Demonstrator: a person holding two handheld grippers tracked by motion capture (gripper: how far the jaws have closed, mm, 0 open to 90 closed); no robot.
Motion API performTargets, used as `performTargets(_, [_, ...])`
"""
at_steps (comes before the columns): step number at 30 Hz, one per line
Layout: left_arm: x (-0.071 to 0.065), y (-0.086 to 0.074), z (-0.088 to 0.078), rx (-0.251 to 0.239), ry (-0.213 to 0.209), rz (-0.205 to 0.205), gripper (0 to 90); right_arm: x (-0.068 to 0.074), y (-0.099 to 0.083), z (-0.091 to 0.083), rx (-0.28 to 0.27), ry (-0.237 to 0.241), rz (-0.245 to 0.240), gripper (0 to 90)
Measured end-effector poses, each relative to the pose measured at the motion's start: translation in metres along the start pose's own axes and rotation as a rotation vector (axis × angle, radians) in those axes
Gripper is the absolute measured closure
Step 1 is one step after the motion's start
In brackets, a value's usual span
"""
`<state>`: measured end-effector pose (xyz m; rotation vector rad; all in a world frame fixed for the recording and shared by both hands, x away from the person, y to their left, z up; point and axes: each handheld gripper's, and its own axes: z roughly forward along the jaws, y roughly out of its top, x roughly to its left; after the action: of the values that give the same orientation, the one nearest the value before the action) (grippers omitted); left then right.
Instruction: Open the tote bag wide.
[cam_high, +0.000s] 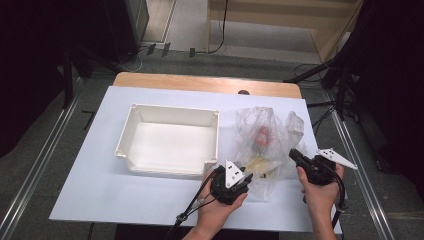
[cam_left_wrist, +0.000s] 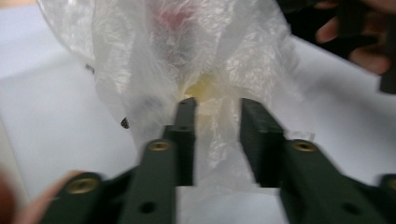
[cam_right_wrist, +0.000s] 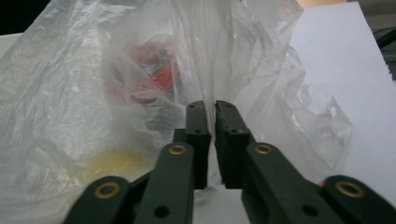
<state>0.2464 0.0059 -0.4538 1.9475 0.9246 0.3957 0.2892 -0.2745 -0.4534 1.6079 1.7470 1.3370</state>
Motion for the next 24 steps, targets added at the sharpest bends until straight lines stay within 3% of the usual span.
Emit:
performTargets(2, [0.006, -0.003, 0.001, 0.009, 0.005, -0.019, 90.0, -0.005, -0.002, 0.0, 0.012, -0.013, 0.009, 90.0])
performTargets(5, [0.016, -0.007, -0.002, -0.001, 0.001, -0.05, 90.0, -0.015, -0.009, 0.0, 0.042, -0.046, 0.016, 90.0])
performTargets(6, [0.021, -0.01, -0.006, -0.012, 0.009, -0.059, 90.0, -0.022, -0.013, 0.001, 0.072, -0.059, 0.04, 90.0])
performTargets(10, [0.031, -0.019, -0.011, -0.036, -0.005, -0.094, 90.0, -0.034, -0.018, 0.0, 0.087, -0.078, 0.092, 90.0])
performTargets(13, [0.035, -0.023, -0.014, -0.048, -0.002, -0.118, 90.0, -0.032, -0.016, -0.004, 0.07, -0.074, 0.079, 90.0])
performTargets(15, [0.039, -0.026, -0.018, -0.07, 0.002, -0.14, 90.0, -0.032, -0.015, -0.009, 0.067, -0.1, 0.054, 90.0])
performTargets(17, [0.041, -0.027, -0.019, -0.071, 0.003, -0.135, 90.0, -0.032, -0.016, -0.01, 0.075, -0.116, 0.054, 90.0])
performTargets(19, [0.044, -0.029, -0.02, -0.074, 0.002, -0.14, 90.0, -0.037, -0.02, -0.009, 0.098, -0.167, 0.04, 90.0])
performTargets(21, [0.048, -0.032, -0.02, -0.081, -0.04, -0.173, 90.0, -0.045, -0.026, -0.009, 0.118, -0.175, 0.074, 90.0])
performTargets(23, [0.05, -0.032, -0.02, -0.083, -0.046, -0.177, 90.0, -0.046, -0.027, -0.01, 0.118, -0.162, 0.084, 90.0])
performTargets(24, [0.051, -0.033, -0.02, -0.088, -0.054, -0.188, 90.0, -0.045, -0.027, -0.011, 0.108, -0.158, 0.089, 83.6])
